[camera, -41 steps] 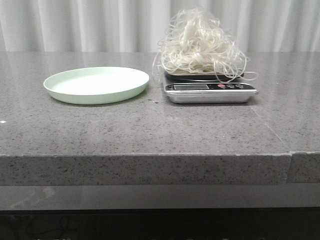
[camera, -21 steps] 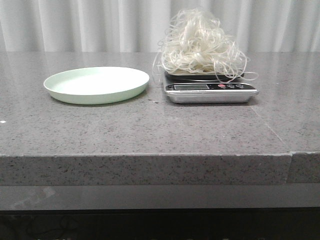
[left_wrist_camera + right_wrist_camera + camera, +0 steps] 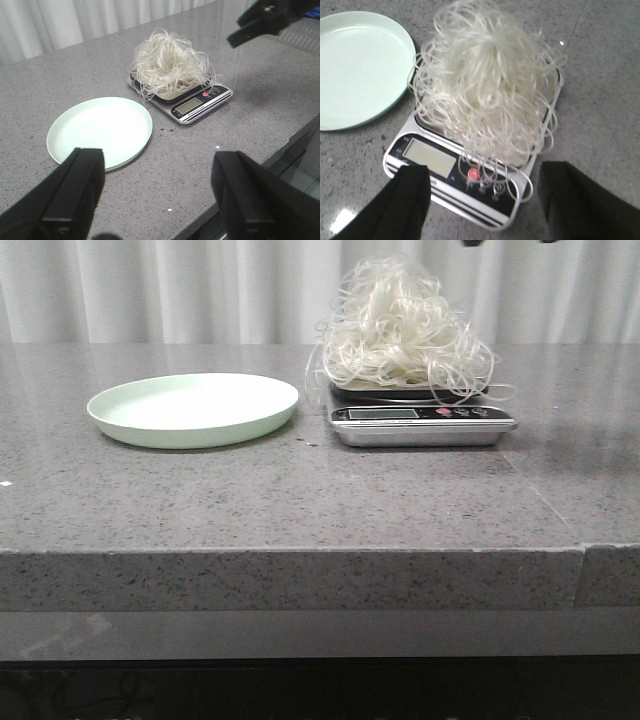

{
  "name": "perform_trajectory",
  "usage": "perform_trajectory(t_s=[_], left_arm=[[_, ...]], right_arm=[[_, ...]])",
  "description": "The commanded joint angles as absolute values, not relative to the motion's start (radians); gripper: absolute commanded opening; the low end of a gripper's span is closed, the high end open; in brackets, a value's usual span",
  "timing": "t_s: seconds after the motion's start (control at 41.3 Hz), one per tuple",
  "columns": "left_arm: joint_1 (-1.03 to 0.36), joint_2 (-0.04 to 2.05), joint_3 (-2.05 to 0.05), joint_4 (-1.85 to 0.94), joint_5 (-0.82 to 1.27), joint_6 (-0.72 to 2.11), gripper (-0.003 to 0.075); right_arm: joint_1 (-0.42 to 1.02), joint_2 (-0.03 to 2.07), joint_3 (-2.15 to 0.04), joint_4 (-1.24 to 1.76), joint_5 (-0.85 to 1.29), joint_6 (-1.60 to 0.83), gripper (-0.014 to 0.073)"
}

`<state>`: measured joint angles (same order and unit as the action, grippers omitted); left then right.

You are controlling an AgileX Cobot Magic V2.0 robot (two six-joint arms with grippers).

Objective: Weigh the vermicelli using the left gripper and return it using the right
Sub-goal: 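Grasp the vermicelli on the scale with the right gripper and lift, then carry the vermicelli with the right gripper onto the green plate and release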

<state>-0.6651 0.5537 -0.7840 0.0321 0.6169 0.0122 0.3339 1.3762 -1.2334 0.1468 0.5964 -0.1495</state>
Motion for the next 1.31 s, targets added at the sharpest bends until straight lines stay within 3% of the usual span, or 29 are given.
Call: perform_trajectory(t_s=[0.0, 0.533, 0.605, 0.775, 0.847, 1.283], left_arm=[[-0.664, 0.557, -0.808, 0.033, 0.541, 0.000, 0.0512], [-0.664, 0.557, -0.806, 0.033, 0.541, 0.000, 0.0512], [-0.664, 0.557, -0.806, 0.033, 0.541, 0.000, 0.0512], [-0.664, 0.557, -0.806, 0.033, 0.541, 0.000, 0.0512], [-0.664, 0.557, -0.806, 0.033, 0.541, 0.000, 0.0512], [-0.664, 0.557, -0.806, 0.033, 0.541, 0.000, 0.0512]], right_arm=[[0.343, 1.435, -1.343, 0.153, 0.539, -0.162, 0.0556], [0.344, 1.822, -1.676, 0.136, 0.567, -0.162, 0.0547], [0.344, 1.847, -1.697, 0.129, 0.610, -0.162, 0.0479], [0.344, 1.845, -1.698, 0.127, 0.619, -0.162, 0.0214], [0.344, 1.840, -1.698, 0.127, 0.624, -0.162, 0.0155], [0.430, 1.731, -1.872, 0.129, 0.655, -0.162, 0.0162]])
